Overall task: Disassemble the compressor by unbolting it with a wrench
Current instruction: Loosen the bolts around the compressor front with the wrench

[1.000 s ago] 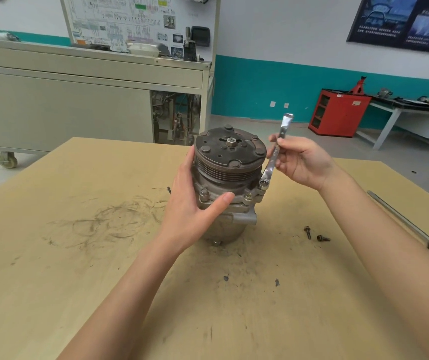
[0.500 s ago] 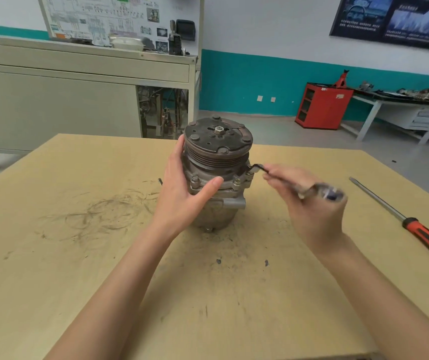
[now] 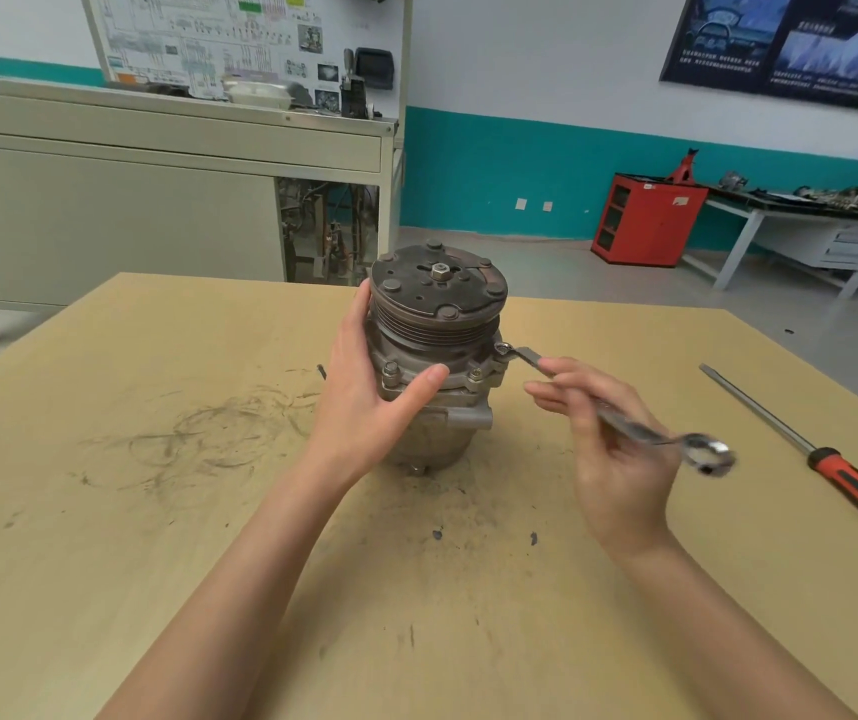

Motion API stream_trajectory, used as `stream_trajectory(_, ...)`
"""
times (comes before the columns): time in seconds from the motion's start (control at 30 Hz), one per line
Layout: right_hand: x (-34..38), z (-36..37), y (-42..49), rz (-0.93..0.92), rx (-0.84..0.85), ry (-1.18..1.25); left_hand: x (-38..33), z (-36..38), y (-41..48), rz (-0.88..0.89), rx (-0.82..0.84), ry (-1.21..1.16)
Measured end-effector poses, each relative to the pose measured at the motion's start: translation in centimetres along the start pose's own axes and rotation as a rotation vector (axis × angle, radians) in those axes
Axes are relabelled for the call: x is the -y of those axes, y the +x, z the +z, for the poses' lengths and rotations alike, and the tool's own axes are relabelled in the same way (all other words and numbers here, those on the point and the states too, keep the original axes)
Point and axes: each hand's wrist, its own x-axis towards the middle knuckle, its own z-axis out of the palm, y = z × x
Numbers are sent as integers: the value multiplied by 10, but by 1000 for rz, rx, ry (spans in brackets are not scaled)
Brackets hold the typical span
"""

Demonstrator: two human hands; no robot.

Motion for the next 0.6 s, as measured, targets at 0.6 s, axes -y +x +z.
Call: stream_trajectory(0.6,-106,11,127,1149,508,812,-3,0,0,-21,10,-7)
